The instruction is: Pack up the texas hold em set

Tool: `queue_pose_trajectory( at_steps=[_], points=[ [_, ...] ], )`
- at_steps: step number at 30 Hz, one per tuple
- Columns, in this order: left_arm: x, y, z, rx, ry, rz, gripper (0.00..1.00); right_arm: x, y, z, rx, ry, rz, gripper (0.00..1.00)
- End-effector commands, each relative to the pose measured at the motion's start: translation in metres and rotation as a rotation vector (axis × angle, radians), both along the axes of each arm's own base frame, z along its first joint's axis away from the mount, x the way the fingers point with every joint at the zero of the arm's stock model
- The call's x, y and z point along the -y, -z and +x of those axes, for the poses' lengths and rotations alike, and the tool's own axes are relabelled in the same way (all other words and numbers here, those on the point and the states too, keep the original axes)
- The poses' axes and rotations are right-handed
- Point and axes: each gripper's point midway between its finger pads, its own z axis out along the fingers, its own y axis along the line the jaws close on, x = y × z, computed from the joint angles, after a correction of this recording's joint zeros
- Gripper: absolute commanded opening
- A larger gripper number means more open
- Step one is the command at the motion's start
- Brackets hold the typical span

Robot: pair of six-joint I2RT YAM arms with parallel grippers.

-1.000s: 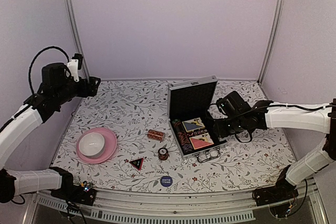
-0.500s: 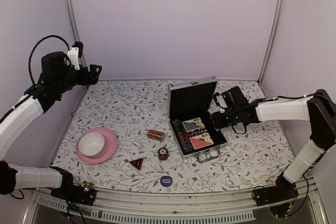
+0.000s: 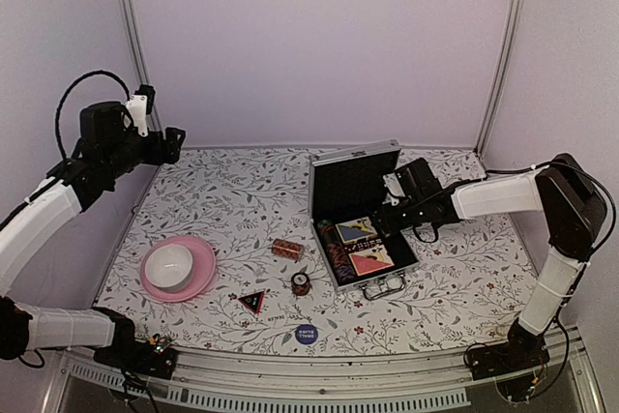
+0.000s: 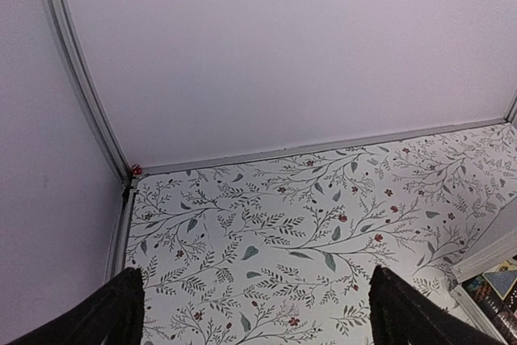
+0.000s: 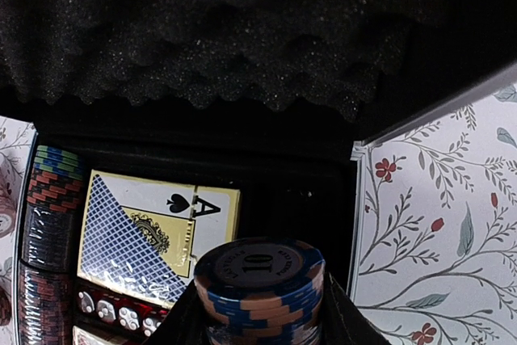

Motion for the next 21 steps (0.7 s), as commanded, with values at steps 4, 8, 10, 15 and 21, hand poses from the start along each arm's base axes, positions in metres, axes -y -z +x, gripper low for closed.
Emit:
queue_pose_trajectory(
  at_steps=[4, 8, 10, 15, 21],
  points=[
    [-0.007, -0.001, -0.001, 0.011, -0.02, 0.017, 0.97, -0.008, -0.018, 0.027, 0.096, 0.024, 0.021, 0.32],
    [-0.008, 0.0, -0.001, 0.01, -0.021, 0.02, 0.97, -0.004, -0.013, 0.029, 0.095, 0.054, 0.004, 0.33],
    [-0.008, 0.001, -0.001, 0.008, -0.021, 0.02, 0.97, -0.004, -0.011, 0.03, 0.091, 0.061, 0.007, 0.34],
    [-0.008, 0.002, 0.0, 0.004, -0.022, 0.024, 0.97, -0.005, -0.008, 0.033, 0.089, 0.075, 0.013, 0.34],
    [-0.008, 0.002, 0.0, 0.005, -0.023, 0.027, 0.97, -0.007, -0.008, 0.035, 0.09, 0.077, 0.018, 0.4]
  ],
)
